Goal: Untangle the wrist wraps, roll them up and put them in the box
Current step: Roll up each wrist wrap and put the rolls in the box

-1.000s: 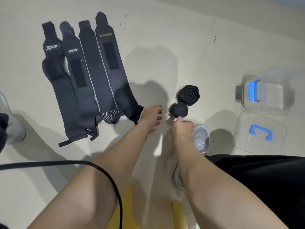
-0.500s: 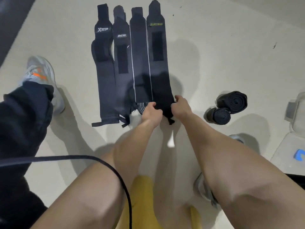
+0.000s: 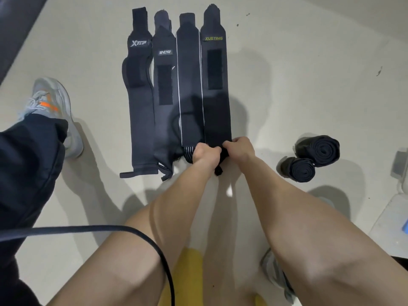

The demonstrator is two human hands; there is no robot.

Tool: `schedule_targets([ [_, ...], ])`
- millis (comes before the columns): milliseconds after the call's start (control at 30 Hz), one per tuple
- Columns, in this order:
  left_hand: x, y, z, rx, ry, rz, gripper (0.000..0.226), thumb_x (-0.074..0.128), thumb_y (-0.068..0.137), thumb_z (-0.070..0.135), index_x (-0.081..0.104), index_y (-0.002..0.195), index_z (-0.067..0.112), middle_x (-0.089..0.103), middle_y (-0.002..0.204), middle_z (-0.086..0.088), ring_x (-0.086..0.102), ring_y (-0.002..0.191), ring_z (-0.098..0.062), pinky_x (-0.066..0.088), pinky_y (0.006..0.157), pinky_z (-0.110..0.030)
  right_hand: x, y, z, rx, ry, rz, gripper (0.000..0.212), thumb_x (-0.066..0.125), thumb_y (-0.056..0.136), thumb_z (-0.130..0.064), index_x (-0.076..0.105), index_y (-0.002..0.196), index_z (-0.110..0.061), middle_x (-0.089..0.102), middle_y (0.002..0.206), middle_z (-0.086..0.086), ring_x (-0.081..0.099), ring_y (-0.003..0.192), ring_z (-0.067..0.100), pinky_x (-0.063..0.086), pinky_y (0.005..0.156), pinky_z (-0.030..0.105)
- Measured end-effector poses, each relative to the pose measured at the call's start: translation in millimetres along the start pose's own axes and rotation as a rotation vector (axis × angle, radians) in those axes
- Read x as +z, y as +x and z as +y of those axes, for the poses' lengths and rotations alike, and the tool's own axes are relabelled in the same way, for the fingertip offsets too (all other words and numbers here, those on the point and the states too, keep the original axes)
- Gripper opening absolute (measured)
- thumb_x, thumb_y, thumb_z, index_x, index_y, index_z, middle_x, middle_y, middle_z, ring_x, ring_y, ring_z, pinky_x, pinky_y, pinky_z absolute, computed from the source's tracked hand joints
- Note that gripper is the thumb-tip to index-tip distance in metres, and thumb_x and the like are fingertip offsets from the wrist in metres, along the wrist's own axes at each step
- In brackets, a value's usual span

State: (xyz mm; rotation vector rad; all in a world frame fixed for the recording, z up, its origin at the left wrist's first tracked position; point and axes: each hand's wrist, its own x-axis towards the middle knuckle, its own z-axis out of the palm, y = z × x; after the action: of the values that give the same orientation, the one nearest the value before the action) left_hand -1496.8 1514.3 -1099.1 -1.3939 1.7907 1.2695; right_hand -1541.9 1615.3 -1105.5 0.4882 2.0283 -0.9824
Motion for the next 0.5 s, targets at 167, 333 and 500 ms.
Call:
schedule_targets([
  [167,1,-7,-16,0.012,-0.033,-0.031,0.060,0.066,0.066,0.041,0.063,0.121,0.020,0.071,0.120,-0.014,0.069,0.111,-0.035,0.060,0.092,-0.048,-16,-22,-2,-0.043,0.089,0.002,0.028,0.062,0.085,-0.016,0.046,0.062,-0.014,0.049,0.064,0.004,0.046,0.061,0.022,0.041,0.057,0.030],
  [333,-18,-51,-3,0.113,-0.064,0.018,0.053,0.073,0.086,0.033,0.054,0.133,0.019,0.064,0.126,-0.002,0.063,0.112,-0.025,0.048,0.088,-0.031,-42,-54,-6,-0.165,0.151,0.004,0.015,0.066,0.090,-0.015,0.069,0.082,-0.003,0.065,0.074,0.006,0.057,0.068,0.020,0.051,0.069,0.035],
  [500,-48,-100,14,0.253,-0.220,-0.033,0.063,0.074,0.088,0.028,0.046,0.145,0.024,0.059,0.135,-0.001,0.063,0.106,-0.024,0.049,0.087,-0.033,-74,-100,-26,-0.216,0.245,-0.031,0.028,0.066,0.092,-0.011,0.052,0.067,-0.010,0.049,0.065,0.007,0.048,0.063,0.022,0.047,0.058,0.024],
])
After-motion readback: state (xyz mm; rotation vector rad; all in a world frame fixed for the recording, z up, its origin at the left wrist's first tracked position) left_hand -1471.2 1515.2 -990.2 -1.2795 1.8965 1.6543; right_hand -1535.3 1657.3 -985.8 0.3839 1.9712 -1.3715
